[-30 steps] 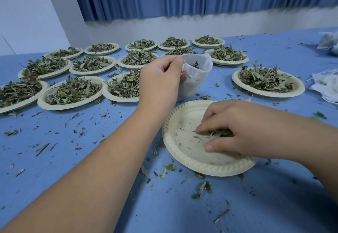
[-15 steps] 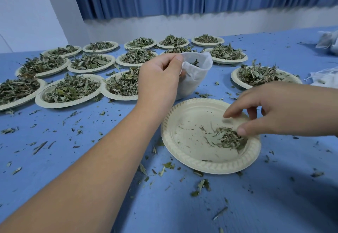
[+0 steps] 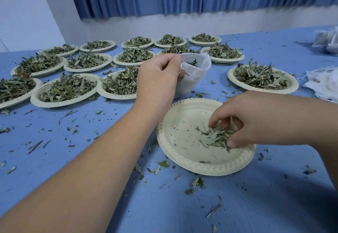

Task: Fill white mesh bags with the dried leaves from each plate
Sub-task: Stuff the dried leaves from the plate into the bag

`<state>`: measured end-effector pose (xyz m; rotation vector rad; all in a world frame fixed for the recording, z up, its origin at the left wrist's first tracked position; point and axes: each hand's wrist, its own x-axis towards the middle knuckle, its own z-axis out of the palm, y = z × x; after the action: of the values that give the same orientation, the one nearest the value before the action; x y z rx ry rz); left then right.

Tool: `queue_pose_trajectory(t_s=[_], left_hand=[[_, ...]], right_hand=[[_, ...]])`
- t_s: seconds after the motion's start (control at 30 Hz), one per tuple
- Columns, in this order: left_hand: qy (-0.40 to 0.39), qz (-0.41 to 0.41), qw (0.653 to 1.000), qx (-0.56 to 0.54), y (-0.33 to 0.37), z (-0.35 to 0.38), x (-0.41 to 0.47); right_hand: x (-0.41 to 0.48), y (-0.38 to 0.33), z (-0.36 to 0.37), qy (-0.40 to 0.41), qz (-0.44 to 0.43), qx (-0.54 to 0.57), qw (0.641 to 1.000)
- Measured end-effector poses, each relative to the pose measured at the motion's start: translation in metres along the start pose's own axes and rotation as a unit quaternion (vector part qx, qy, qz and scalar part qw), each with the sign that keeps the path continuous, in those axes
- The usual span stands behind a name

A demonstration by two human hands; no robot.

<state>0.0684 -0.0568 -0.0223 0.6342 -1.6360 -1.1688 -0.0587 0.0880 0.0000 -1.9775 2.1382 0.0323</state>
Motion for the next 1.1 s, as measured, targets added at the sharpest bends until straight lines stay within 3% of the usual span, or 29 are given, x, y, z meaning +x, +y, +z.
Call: queue_pose_trajectory(t_s=[0.23, 0.53, 0.97, 1.1], left_hand=[[-0.003, -0.006, 1.0, 0.007, 0.0, -0.002, 0.0], [-0.005, -0.012, 1.0, 0.003, 0.001, -0.001, 0.0], [-0.001, -0.009, 1.0, 0.01, 0.0, -0.002, 0.001], [0.001, -0.008, 1.0, 0.01, 0.001, -0.002, 0.0]], right_hand=[[-0.009, -0.008, -0.009, 0.015, -0.007, 0.019, 1.0], [-0.002, -0.043, 0.016, 0.069, 0.008, -0.044, 0.997], [-0.013, -0.002, -0.013, -0.063, -0.048, 0.061, 0.995], [-0.007, -0.006, -0.007, -0.059, -0.059, 0.046, 0.995]])
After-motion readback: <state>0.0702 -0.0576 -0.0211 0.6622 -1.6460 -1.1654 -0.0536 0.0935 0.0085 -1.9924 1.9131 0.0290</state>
